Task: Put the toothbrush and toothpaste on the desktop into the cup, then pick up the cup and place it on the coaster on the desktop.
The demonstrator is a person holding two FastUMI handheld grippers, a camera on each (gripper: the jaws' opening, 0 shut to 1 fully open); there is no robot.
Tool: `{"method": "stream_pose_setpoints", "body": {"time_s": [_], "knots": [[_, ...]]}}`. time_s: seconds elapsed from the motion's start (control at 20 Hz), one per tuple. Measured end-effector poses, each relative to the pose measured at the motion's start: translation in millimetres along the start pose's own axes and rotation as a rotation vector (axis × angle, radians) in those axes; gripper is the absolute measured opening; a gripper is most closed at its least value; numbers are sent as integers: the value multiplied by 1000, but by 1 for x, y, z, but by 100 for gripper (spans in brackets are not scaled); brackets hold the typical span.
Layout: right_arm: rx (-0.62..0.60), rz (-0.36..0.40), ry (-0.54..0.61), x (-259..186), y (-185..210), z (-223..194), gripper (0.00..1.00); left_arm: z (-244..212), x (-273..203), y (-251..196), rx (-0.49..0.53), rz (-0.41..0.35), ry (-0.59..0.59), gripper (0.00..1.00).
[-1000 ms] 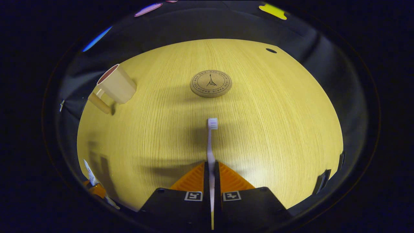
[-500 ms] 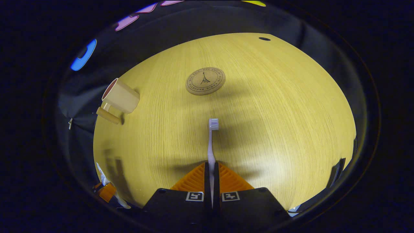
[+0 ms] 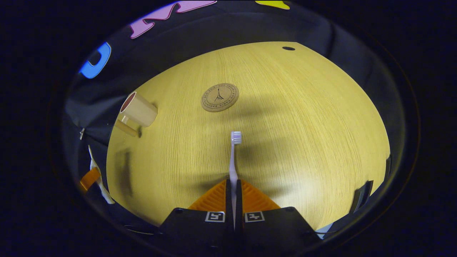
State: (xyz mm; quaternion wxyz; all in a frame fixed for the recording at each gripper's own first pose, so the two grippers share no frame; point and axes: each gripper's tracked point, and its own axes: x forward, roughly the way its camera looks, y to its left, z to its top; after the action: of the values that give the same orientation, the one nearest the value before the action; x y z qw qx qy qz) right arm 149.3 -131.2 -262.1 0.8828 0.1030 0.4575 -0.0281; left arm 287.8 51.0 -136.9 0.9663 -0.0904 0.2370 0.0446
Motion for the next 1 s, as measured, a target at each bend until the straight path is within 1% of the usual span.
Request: {"method": "stream_pose_setpoints", "body": {"time_s": [0.1, 0.25, 0.45, 0.6, 0.75, 0.85, 1.0], "knots": [[-6, 8, 4, -4, -4, 1, 5, 26, 2, -2, -5, -16, -38, 21], [15, 47, -13, -13, -4, 5, 5, 64, 10, -10, 18, -56, -115, 21], [-26, 47, -38, -26, -13, 7, 5, 115, 21, -16, 1, -90, -216, 21], [-17, 57, -45, -37, -19, 10, 5, 152, 39, -23, -9, -120, -264, 21], [33, 70, -62, -49, -25, 15, 5, 178, 59, -37, -13, -178, -300, 21], [53, 61, -64, -52, -32, 16, 5, 194, 78, -46, -6, -213, -332, 21], [72, 39, -50, -53, -47, 14, 5, 204, 108, -53, -3, -244, -353, 21]]}}
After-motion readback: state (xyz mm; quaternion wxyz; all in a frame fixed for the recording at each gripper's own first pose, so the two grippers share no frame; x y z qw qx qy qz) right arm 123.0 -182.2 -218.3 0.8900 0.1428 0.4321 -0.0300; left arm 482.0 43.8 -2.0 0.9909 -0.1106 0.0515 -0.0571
